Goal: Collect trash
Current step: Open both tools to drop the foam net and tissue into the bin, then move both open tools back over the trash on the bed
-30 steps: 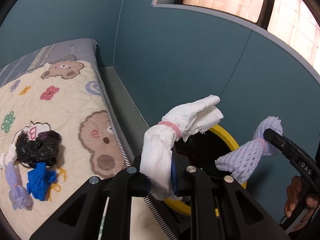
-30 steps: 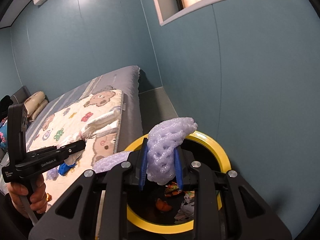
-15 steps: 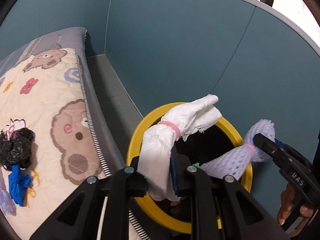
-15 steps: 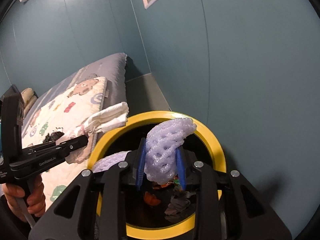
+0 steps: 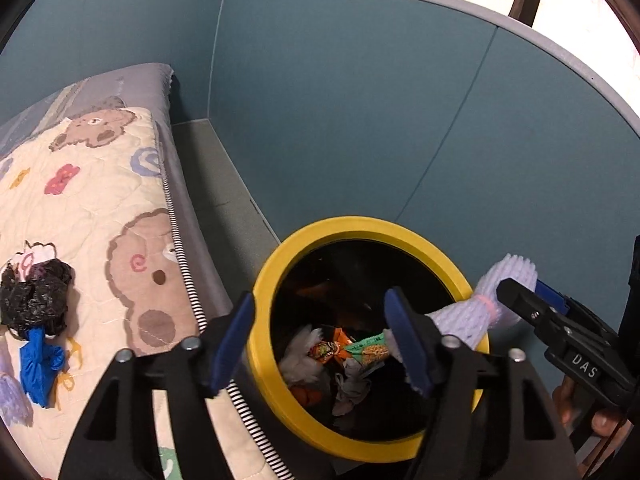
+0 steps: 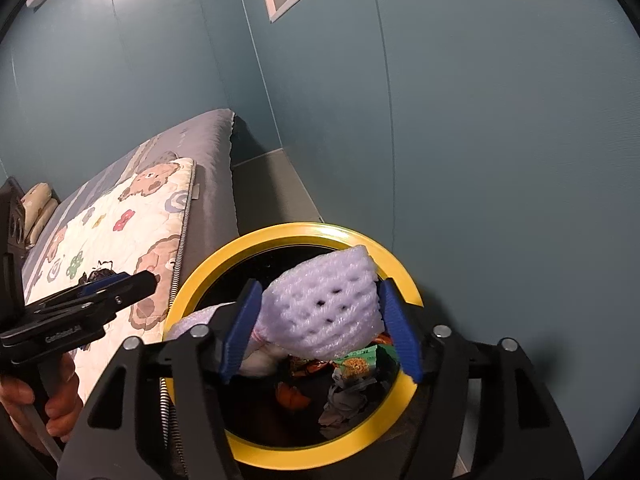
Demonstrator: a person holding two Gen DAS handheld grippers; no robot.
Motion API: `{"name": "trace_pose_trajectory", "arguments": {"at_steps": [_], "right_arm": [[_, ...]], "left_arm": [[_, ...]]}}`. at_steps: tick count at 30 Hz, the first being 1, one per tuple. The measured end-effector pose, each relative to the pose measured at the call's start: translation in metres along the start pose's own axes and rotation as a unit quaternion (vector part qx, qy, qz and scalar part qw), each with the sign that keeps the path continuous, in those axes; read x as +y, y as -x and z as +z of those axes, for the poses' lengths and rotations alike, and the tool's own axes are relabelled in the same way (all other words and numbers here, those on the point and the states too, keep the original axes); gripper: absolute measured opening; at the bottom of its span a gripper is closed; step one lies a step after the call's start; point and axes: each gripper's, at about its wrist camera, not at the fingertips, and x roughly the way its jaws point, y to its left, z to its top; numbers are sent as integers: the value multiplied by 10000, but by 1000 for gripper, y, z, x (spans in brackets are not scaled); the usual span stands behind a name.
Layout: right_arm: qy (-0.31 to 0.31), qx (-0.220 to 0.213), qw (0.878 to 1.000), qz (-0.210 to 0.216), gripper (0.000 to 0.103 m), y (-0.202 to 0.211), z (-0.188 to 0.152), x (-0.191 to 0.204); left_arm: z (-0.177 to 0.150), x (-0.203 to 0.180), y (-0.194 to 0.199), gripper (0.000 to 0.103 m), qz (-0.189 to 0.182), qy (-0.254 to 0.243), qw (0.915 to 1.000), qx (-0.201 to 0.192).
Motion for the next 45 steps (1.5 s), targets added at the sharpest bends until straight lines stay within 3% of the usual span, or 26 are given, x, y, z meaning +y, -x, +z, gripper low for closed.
{"name": "trace_pose_trajectory", "arguments": {"at_steps": [7, 15, 24, 32, 45], "right_arm": [[-45, 43, 10000, 59, 68, 12, -3, 0], [57, 28, 9985, 538, 69, 23, 0, 36], [415, 58, 9920, 1192, 70, 27, 5, 112], [715, 356, 9820, 1714, 70, 13, 2, 182], [1237, 955, 9635, 2173, 70, -40, -18, 284]], "left_arm": [[-4, 22, 28, 77, 200, 238, 9993, -187], [-18, 63, 76, 86, 698, 432, 9953, -509], [-39, 126, 127, 88, 1214, 840, 9863, -734], [-61, 197, 153, 88, 1735, 1301, 9738, -681], [-99, 289, 148, 88, 2237, 1979, 9538, -330]]}}
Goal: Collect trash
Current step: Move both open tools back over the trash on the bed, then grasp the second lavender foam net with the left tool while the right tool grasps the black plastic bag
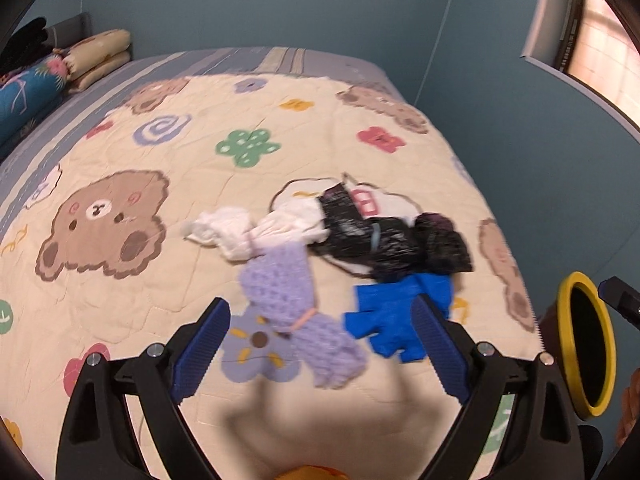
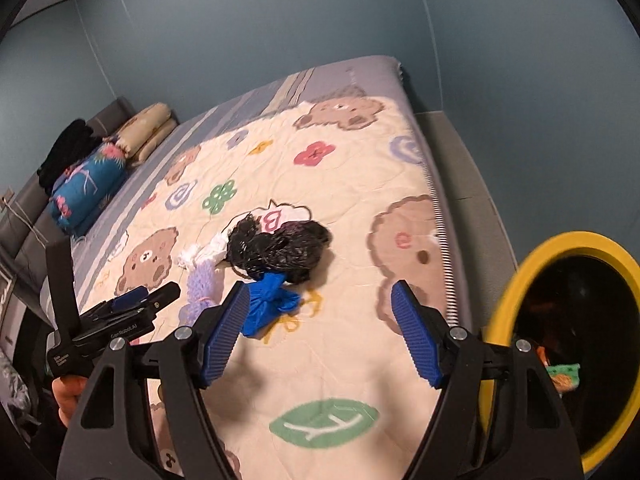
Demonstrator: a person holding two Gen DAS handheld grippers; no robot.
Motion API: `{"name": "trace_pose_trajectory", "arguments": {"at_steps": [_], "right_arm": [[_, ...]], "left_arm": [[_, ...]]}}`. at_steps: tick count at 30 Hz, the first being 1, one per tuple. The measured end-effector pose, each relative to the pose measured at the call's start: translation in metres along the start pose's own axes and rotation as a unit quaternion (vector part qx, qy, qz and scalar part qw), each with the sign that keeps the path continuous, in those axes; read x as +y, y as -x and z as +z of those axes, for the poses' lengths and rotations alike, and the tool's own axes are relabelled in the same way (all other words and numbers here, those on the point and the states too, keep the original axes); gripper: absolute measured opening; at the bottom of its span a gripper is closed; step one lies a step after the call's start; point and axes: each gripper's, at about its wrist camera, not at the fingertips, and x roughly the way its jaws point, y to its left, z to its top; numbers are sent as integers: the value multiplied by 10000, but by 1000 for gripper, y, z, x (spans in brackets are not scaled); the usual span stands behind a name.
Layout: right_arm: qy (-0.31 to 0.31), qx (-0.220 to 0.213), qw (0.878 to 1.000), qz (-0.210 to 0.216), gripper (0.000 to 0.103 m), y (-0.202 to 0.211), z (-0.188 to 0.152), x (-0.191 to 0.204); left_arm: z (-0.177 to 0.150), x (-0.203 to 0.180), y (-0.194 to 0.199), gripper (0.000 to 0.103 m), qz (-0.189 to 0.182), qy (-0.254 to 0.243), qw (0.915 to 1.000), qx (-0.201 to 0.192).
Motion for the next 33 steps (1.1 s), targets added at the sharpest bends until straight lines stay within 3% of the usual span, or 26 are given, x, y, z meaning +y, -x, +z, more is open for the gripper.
{"name": "trace_pose_trajectory", "arguments": {"at_steps": [12, 23, 27, 29, 31, 33], "right_arm": [[-119, 615, 9980, -10, 70, -105, 29, 13], [-845, 1200, 9890, 177, 69, -189, 44, -4], [-712, 1284, 9888, 253, 64, -198, 40, 5], [-520, 1306, 9897, 256, 48, -199, 38, 13], [-335, 1295, 9906, 274, 39, -198, 38, 20], [-176, 1305, 9909, 274, 35, -196, 37, 25]], "left_arm": [[-6, 29, -45, 88, 141, 285, 9986, 419], [-12, 31, -75, 86, 4, 434, 9959, 795], [-13, 25, -81, 76, -101, 393, 9954, 872], [-13, 20, -83, 65, -149, 313, 9955, 882], [-15, 16, -84, 47, -229, 258, 9953, 901], [-16, 15, -83, 41, -237, 255, 9954, 890]]}}
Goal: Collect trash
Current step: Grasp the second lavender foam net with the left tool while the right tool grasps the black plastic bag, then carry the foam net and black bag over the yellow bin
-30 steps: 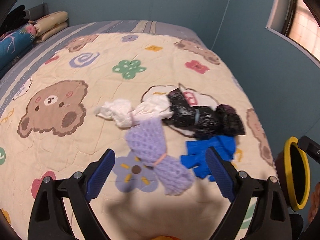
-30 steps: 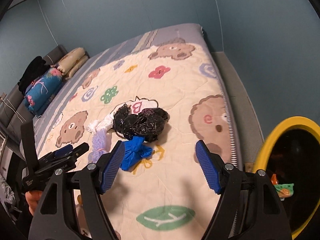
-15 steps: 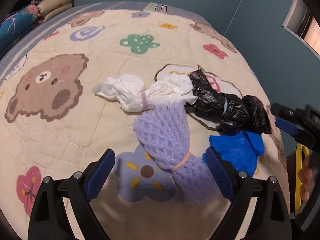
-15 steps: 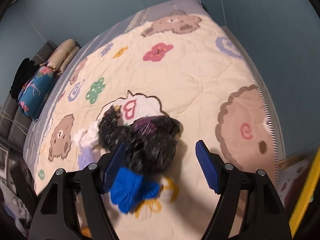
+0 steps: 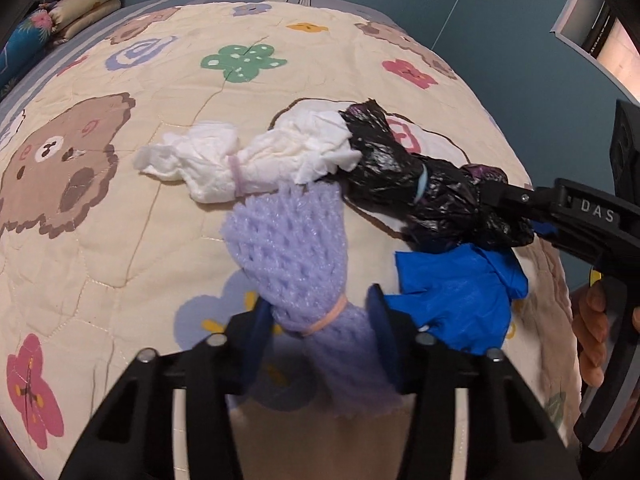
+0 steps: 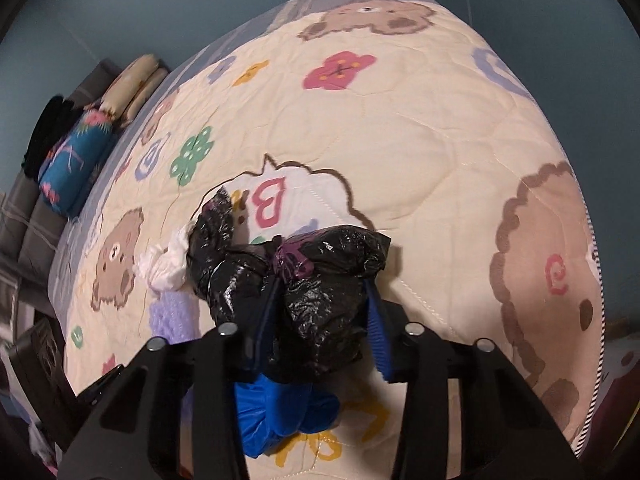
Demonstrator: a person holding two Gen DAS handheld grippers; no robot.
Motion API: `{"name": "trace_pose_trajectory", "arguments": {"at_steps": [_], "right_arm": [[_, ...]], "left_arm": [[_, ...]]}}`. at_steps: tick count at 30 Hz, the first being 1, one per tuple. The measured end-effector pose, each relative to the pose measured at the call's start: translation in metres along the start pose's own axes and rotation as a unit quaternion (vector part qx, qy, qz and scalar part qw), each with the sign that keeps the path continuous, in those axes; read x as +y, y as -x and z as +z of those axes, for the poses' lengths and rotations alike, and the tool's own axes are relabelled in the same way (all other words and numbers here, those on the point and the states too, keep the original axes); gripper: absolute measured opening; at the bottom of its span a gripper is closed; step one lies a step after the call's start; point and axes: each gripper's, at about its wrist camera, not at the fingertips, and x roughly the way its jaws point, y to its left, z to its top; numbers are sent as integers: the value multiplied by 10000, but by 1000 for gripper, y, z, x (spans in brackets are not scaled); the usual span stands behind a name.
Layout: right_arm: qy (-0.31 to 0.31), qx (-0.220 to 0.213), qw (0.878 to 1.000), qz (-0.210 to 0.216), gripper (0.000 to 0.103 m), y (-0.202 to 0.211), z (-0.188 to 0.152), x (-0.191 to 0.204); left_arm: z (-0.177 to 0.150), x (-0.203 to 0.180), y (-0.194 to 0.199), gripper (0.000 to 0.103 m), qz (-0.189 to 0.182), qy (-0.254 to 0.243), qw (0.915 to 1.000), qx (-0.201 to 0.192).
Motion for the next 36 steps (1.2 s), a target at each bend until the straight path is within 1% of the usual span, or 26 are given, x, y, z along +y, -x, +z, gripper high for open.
{"name": "trace_pose_trajectory", "arguments": {"at_steps": [4, 9, 16, 21, 31, 36], "right_arm": [[-6, 7, 10000, 58, 30, 2, -1, -1], [-28, -126, 9998, 142, 28, 16, 1, -4], [-85, -499, 9983, 288, 28, 48, 3, -7], [-159, -646, 9968, 449, 28, 69, 2, -10], [-172, -764, 9946, 681, 28, 108, -15, -6], [-145, -811, 9945, 653, 28, 128, -29, -9]], "left_arm": [[-1, -1, 4, 33, -44, -20, 10000, -86], [0, 2, 15, 29, -105, 34, 9998, -144], [-4, 9, 37, 28, -134, 125, 9993, -322], [-7, 14, 50, 28, -168, 183, 9988, -413], [-13, 21, 83, 28, -162, 124, 9978, -628], [-13, 22, 98, 28, -135, 118, 9972, -731]]}}
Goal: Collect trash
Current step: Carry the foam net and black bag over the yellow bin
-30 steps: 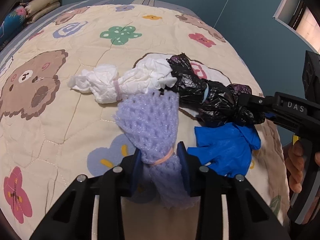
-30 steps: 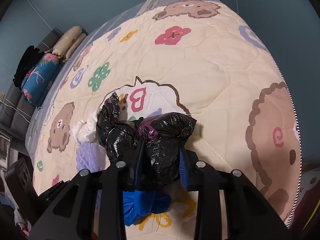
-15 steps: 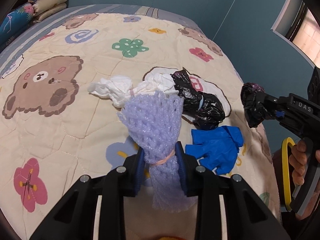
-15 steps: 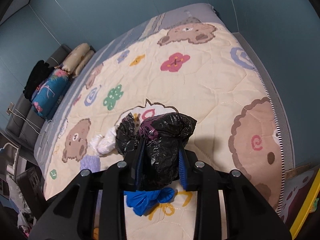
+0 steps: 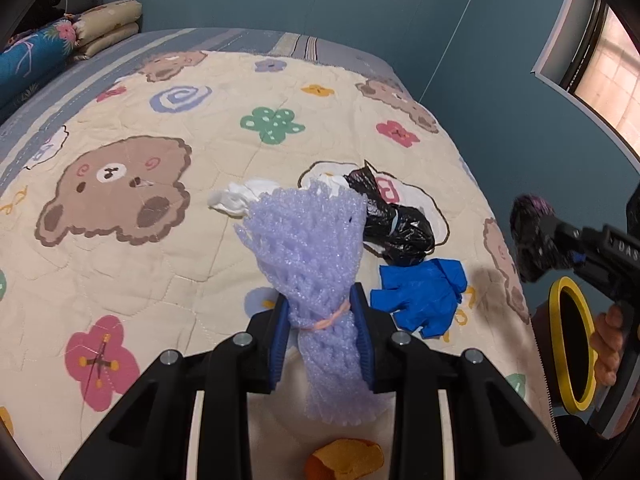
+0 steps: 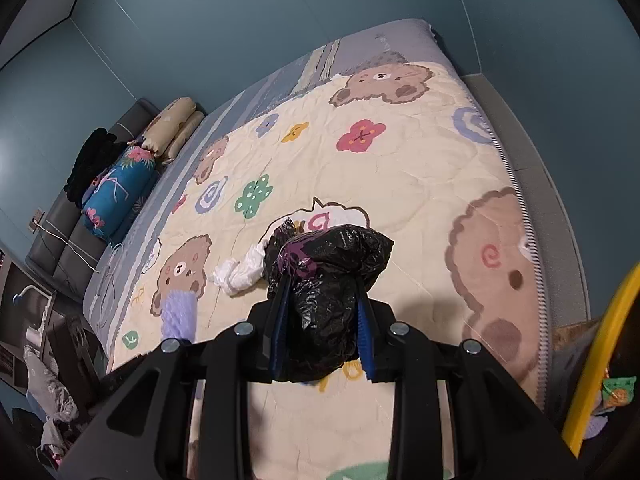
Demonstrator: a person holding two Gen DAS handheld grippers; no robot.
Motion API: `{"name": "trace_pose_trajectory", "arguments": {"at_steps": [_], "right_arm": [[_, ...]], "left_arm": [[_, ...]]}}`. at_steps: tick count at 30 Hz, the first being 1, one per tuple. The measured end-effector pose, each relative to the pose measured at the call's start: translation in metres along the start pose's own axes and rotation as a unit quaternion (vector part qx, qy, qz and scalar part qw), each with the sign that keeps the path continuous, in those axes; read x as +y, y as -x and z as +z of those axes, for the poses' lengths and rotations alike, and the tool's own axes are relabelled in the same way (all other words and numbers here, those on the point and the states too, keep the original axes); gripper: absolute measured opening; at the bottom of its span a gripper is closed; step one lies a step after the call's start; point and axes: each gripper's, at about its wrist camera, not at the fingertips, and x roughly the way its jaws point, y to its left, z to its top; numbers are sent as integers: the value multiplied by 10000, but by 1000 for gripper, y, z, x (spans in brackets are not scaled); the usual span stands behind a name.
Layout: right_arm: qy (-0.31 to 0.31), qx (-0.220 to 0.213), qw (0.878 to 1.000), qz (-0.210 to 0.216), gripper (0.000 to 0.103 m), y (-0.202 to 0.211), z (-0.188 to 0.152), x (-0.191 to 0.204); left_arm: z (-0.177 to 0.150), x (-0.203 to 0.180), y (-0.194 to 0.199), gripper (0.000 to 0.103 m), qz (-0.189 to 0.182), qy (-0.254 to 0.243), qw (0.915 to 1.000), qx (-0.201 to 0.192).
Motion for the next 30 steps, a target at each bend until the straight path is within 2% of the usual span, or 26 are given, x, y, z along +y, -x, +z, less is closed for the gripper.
{"name": "trace_pose_trajectory", "arguments": {"at_steps": [12, 22, 30], "right_arm": [[-5, -235, 9997, -69, 28, 70, -23, -20], [-123, -455, 9988, -148, 28, 122, -37, -44], [-223, -703, 9970, -222, 28, 156, -43, -62]], "left_arm": [[-3, -19, 28, 28, -126, -89, 9998, -149], [-7, -60, 51, 28, -254, -410, 9984, -293], [-9, -102, 61, 28, -560, -660, 9956, -368]]}}
